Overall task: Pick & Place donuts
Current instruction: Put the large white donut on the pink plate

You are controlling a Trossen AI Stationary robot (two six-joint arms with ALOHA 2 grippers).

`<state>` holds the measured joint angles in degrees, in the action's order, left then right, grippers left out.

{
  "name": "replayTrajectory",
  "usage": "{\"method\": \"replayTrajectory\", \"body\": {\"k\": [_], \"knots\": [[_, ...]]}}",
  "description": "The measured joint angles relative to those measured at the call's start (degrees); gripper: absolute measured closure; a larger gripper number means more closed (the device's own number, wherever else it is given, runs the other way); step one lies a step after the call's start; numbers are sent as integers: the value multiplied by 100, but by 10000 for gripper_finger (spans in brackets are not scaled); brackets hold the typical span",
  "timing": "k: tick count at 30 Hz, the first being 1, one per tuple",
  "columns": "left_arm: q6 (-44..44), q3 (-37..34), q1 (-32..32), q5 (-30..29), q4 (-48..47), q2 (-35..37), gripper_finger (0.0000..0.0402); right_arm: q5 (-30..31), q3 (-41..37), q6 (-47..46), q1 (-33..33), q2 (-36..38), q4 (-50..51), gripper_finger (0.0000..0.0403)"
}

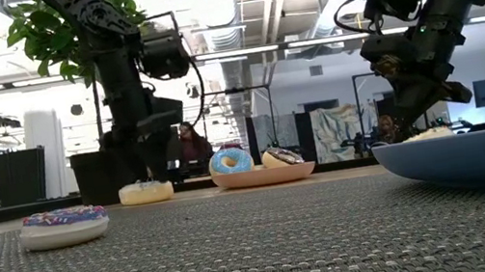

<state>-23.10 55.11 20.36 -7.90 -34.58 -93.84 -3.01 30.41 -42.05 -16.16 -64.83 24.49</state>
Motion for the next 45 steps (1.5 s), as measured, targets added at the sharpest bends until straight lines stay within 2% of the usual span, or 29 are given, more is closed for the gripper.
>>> {"method": "replayTrajectory", "body": {"k": [8,28,45], "knots": [[-26,28,2,104,35,-659,123,-9,0,-3,0,1,7,402],[145,321,-44,-28,131,-748,125,-9,0,-1,0,1,31,402],[119,321,-39,-7,45,-728,212,-7,0,3,0,1,31,402]]}}
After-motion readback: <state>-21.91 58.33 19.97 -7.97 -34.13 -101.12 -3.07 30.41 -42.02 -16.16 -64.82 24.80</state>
